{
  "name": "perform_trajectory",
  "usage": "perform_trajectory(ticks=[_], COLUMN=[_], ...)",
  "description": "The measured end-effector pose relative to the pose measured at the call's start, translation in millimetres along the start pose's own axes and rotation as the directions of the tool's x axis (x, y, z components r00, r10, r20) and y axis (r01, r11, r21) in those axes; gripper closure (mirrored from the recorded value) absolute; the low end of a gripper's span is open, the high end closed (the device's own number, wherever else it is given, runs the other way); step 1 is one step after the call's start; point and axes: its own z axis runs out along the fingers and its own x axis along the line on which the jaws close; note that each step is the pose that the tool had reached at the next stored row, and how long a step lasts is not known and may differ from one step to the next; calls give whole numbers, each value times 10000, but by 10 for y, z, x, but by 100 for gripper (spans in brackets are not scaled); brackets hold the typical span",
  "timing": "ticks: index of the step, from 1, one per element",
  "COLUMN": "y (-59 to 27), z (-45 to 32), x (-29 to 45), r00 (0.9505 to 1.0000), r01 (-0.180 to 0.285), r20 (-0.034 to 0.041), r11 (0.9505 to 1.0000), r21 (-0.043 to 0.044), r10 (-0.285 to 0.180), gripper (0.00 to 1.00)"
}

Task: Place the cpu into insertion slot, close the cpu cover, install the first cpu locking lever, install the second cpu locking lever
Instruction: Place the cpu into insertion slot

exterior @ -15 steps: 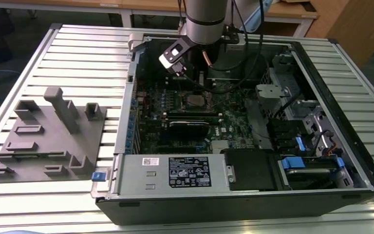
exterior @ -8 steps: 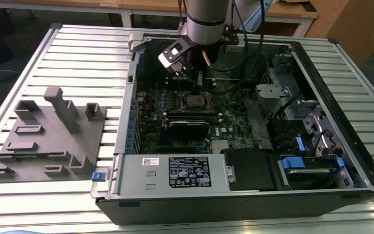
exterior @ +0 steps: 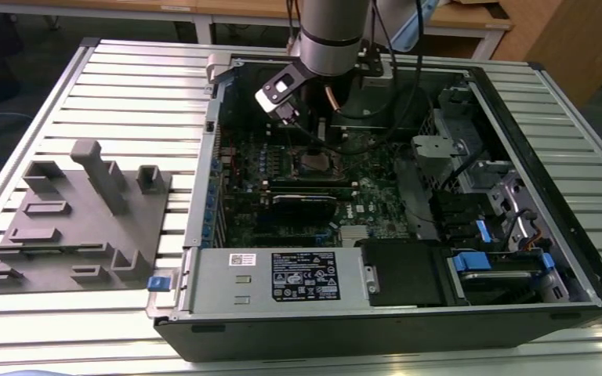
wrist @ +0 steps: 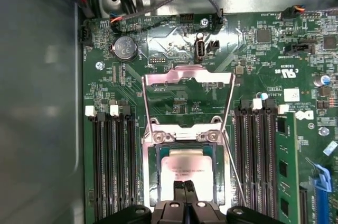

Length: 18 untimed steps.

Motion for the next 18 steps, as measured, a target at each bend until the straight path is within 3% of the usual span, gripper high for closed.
perform_trajectory(ticks=[10, 18], y=[37, 35], z=[132, 169], x=[3, 0], r00=[10000, 10000], r01=[-9, -9], r20=[-2, 14], r11=[10000, 10000], r21=[-1, 8], r10=[9, 8], gripper=[89, 89])
